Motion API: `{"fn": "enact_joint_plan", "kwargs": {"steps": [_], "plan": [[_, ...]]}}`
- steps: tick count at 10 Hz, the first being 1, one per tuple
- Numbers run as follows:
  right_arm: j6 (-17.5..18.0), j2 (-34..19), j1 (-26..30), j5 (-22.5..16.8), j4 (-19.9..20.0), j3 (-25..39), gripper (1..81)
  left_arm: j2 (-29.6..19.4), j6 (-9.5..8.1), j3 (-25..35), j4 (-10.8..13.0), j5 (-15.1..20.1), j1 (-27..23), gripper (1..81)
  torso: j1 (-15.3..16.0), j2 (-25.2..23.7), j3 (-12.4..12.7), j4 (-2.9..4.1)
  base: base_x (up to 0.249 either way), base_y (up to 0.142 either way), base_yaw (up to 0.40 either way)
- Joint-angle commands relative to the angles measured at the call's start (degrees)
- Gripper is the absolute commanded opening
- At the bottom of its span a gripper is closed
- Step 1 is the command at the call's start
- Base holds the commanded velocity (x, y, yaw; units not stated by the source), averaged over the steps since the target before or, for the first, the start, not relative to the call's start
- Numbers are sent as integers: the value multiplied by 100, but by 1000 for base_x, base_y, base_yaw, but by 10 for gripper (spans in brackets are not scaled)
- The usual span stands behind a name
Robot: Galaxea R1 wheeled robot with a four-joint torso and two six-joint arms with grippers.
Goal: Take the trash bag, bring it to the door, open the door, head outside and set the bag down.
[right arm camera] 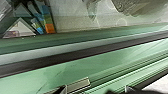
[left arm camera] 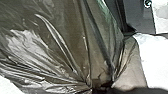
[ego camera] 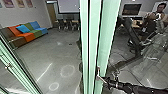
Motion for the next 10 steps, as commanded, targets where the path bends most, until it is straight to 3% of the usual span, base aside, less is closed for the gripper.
{"fn": "enact_joint_plan", "kwargs": {"steps": [1,6,7,10], "plan": [[461,-567,645,-825,576,-626,811,-118,39,37,-12,393,-135,10,0,0,0,0,0,0,0],[461,-726,707,-825,567,-617,811,-135,39,37,-12,402,-135,10,2,0,-5,0,0,0,0],[461,-735,724,-825,567,-609,811,-135,39,37,-12,402,-135,10,2,0,-5,-136,0,0,0],[461,-744,724,-825,567,-600,811,-127,39,37,-12,402,-135,10,4,0,-6,-405,0,0,0]]}}
